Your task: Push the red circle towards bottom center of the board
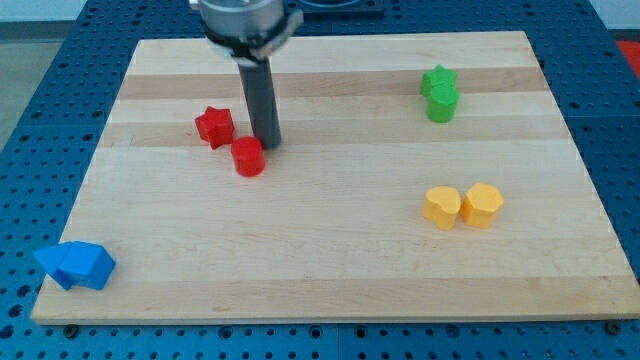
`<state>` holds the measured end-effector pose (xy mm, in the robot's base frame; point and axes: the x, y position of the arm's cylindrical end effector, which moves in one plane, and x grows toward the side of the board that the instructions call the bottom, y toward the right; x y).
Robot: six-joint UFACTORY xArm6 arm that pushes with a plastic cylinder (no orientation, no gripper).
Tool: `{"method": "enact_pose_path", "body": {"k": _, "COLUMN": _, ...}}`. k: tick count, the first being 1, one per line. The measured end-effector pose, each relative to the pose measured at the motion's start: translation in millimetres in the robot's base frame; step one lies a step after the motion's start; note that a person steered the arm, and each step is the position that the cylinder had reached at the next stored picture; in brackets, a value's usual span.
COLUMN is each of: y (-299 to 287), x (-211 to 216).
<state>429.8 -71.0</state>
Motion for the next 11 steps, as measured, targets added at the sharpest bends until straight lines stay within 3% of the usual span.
{"method": "enact_pose_path", "body": {"k": 1, "y": 18.9, "x": 25.3}}
{"method": "enact_pose_path", "body": {"k": 2, "y": 18.9, "x": 20.5}}
{"method": "enact_pose_path", "body": {"k": 6, "y": -30.5, "x": -33.4}}
{"method": "enact_pose_path", "body": {"k": 7, "y": -46.1, "x": -0.9}}
{"method": "enact_pose_path", "body": {"k": 9, "y": 19.5, "x": 73.9}}
{"method": "enact_pose_path", "body": {"k": 11, "y": -24.9, "x": 64.9}}
